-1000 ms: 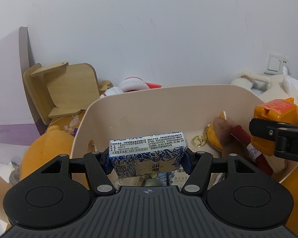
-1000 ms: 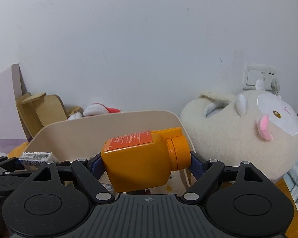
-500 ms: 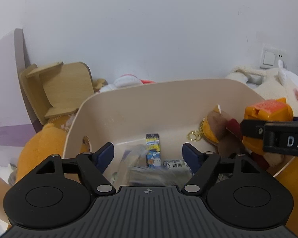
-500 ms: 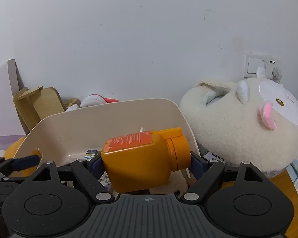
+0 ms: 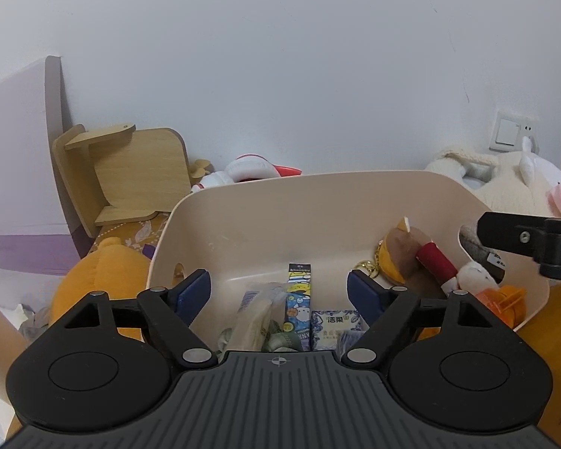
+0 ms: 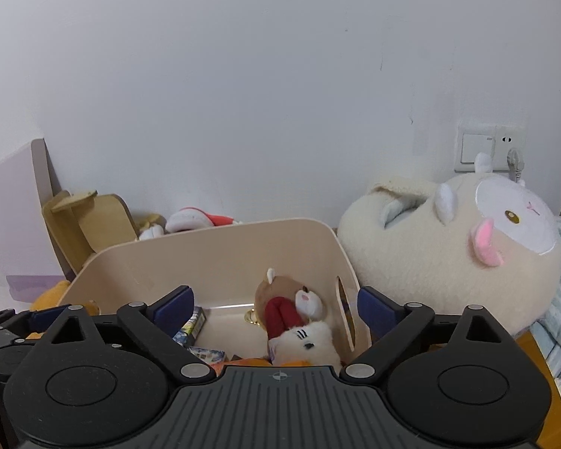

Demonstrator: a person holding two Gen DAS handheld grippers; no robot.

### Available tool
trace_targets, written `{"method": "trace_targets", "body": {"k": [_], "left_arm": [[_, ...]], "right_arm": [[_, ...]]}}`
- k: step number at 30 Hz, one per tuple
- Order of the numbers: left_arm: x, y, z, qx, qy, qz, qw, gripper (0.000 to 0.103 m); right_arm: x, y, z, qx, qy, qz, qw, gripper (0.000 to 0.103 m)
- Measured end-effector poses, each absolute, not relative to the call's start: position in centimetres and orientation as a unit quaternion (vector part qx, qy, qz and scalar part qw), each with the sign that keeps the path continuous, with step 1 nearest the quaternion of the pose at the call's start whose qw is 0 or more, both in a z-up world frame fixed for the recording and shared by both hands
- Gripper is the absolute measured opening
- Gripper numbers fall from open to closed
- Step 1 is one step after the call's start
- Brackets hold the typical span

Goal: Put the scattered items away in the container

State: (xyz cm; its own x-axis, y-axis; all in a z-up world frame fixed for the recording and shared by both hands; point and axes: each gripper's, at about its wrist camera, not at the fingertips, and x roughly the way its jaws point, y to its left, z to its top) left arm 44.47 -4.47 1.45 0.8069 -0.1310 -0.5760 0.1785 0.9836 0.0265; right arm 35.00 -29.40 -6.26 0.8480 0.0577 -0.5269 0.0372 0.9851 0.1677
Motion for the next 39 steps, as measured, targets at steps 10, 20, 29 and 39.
{"method": "trace_targets", "body": {"k": [10,20,29,39], "left_arm": [[42.9,-4.1,2.3,0.035,0.293,-0.075,0.952,0.083],[39.1,-3.5,3.5,0.040,0.264,-0.068,0.961,0.083],[33.9,-3.0,4.9,0.034,0.239,-0.071,0.968,0.084],[29.0,-2.9,5.1,0.022,0.239,-0.081,0.967,0.085]], "right_arm": [[33.9,-29.5,-5.8,0.092,0.276,-0.005,0.957,0.100],[30.4,-29.4,-5.6,0.100,0.259,-0.001,0.961,0.103],[25.6,-28.4,-4.8,0.094,0.232,0.007,0.968,0.103],[19.8,-27.2,-3.8,0.072,0.195,0.010,0.978,0.103]]}}
